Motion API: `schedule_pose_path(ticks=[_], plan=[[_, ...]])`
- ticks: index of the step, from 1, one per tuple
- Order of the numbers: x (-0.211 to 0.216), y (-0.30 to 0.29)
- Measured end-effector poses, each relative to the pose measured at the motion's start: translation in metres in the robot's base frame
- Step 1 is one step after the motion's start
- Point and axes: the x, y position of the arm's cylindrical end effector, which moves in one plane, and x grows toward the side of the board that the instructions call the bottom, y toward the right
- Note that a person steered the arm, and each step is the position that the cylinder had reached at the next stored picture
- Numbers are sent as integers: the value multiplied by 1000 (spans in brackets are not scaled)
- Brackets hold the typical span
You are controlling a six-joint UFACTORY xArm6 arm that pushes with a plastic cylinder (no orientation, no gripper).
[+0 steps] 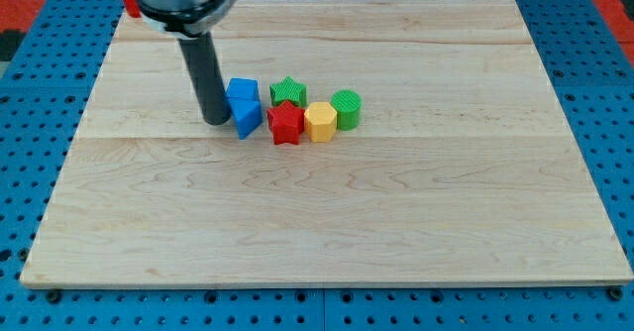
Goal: Push the blue cube into the green star
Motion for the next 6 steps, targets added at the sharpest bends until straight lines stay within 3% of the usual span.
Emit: schedule_pose_path(ticks=[1, 2, 3, 6], plan=[[0, 9], [-7, -58], [-50, -64], [-63, 22]])
